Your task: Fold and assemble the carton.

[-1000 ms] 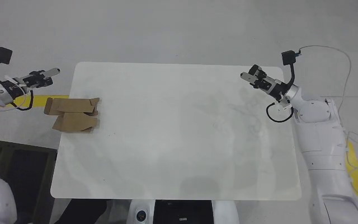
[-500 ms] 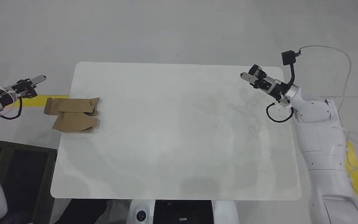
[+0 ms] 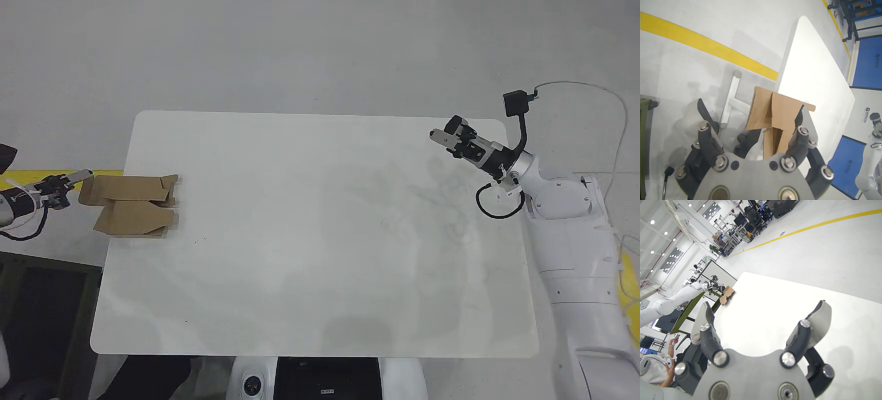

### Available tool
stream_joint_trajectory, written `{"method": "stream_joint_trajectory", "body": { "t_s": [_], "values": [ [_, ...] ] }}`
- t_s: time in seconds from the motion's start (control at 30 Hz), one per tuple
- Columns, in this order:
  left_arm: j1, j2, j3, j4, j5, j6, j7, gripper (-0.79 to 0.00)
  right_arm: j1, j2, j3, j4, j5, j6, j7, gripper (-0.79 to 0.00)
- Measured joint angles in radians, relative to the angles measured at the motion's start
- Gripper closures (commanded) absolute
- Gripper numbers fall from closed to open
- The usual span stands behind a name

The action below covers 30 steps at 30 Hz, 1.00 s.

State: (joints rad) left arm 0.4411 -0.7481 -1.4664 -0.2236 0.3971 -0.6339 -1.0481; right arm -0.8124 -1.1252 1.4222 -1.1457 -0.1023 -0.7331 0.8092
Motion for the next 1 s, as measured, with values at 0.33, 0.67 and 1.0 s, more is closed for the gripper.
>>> {"method": "stream_joint_trajectory", "body": {
  "t_s": [0.33,0.67,1.0],
  "values": [
    [0.018,-0.025,0.030,0.009,-0.024,0.022,-0.020,-0.431,0.000,0.000,0.000,0.000,0.000,0.000,0.000,-0.785],
    [0.030,-0.041,0.039,0.029,-0.066,0.067,-0.018,0.000,0.000,0.000,0.000,0.000,0.000,0.000,0.000,-0.785],
    [0.028,-0.033,0.008,0.030,-0.164,0.054,-0.048,0.000,0.000,0.000,0.000,0.000,0.000,0.000,0.000,-0.785]
  ]
}}
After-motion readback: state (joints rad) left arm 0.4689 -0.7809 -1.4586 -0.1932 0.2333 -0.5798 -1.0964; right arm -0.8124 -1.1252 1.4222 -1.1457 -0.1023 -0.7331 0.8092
